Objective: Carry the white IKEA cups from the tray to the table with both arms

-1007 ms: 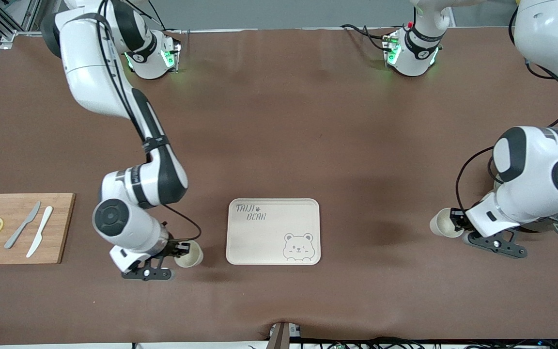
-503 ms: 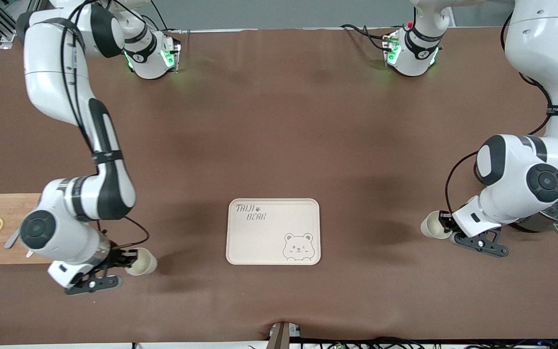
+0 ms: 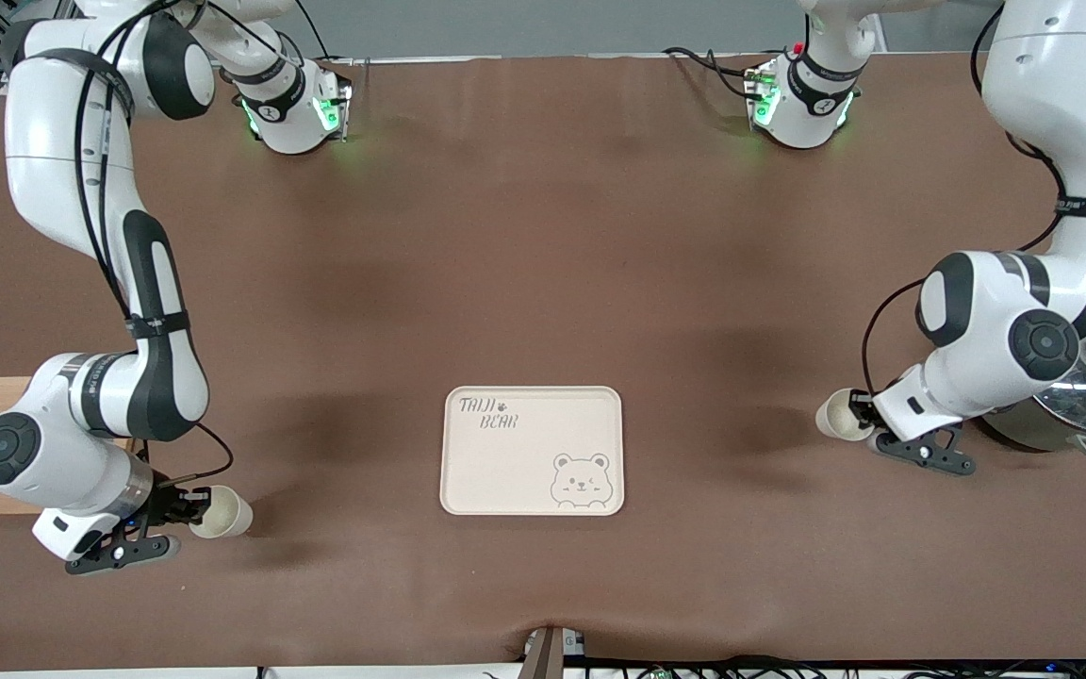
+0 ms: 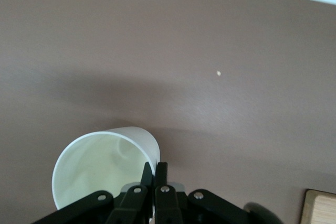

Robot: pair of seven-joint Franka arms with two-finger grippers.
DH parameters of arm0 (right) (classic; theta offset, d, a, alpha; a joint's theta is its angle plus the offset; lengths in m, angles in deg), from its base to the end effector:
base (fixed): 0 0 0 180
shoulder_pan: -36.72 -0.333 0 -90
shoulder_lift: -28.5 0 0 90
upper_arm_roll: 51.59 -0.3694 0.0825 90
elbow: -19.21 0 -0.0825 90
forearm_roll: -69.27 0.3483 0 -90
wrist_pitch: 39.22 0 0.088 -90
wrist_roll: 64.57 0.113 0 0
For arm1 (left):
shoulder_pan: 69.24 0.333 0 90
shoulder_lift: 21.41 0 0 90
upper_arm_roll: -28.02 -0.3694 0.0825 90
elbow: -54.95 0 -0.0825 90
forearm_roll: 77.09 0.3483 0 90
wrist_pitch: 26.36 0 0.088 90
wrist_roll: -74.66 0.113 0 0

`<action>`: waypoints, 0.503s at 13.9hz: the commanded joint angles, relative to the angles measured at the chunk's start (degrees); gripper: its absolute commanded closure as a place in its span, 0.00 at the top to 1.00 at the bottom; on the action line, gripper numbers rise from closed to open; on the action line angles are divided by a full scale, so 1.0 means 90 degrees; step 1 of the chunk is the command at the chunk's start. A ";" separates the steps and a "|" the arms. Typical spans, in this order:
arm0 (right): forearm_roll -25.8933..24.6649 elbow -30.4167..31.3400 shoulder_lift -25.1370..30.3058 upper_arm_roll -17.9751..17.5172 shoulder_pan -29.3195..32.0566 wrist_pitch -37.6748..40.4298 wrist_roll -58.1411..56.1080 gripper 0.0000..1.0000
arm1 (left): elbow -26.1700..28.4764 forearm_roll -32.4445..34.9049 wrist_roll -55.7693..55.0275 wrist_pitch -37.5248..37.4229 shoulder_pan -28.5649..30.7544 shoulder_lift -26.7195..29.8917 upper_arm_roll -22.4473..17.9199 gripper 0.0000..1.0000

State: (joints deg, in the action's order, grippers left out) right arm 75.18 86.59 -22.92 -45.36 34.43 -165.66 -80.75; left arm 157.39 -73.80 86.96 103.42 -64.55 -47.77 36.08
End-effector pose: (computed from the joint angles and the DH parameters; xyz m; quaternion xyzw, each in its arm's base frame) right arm 0.7873 -0.0204 0.3053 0.9924 0.1019 0.0684 0.0096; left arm 0.6504 -0.0252 0.3644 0.9891 -0.1468 0.0118 0.0079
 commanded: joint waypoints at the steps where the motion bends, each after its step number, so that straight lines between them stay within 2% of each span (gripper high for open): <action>1: 0.0396 0.0335 0.0108 -0.0242 0.0302 -0.0102 -0.0175 0.00 | 0.0834 0.0054 0.0107 0.0178 0.0221 0.0672 0.0072 0.00; 5: 0.0476 0.0433 0.0098 -0.0243 0.0312 -0.0063 -0.0156 0.02 | 0.1537 0.0035 0.0779 0.0773 0.0961 0.0937 0.0363 0.00; 7: 0.0476 0.0433 0.0098 -0.0243 0.0312 -0.0043 -0.0136 0.61 | 0.1733 -0.0208 0.1325 0.1047 0.1721 0.0927 0.0831 0.00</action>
State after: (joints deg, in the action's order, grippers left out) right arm 78.36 89.16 -22.87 -46.36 36.46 -166.18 -81.30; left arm 169.25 -73.99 94.43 109.95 -55.41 -41.54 39.24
